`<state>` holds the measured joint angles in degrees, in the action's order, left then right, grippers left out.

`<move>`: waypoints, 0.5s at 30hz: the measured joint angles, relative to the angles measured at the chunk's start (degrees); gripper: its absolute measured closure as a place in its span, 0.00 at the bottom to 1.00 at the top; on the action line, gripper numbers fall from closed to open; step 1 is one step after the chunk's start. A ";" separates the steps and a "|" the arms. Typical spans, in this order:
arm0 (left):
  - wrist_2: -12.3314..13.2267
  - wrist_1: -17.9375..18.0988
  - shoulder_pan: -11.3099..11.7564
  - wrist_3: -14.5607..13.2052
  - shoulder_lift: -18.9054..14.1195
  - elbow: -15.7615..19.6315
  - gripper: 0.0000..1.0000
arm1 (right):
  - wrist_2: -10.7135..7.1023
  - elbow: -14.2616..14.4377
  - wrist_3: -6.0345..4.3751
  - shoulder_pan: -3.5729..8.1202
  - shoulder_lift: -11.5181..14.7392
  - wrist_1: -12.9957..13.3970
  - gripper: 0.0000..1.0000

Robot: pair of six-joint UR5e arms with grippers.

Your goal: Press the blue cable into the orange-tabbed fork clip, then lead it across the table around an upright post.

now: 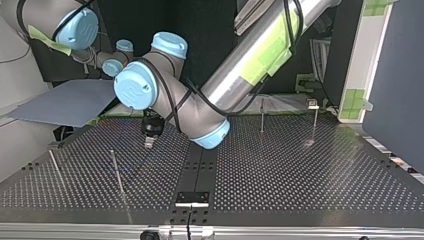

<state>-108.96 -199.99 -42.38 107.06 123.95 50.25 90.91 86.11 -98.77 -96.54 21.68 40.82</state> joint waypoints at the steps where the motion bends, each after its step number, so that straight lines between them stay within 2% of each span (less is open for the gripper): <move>1: 0.24 0.01 0.00 0.05 0.00 0.00 0.00 | 0.00 0.00 0.00 0.00 0.00 0.00 1.00; 8: 1.28 -0.04 0.00 1.29 0.00 0.00 0.00 | 0.02 0.00 -0.01 0.00 -0.01 0.01 1.00; 15: -0.85 -2.32 -0.24 2.29 -0.10 0.27 0.00 | -0.01 0.01 -0.10 0.15 0.01 0.02 1.00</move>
<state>-109.81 -202.31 -42.63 109.36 123.85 50.52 90.90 86.11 -98.87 -96.39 21.69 40.84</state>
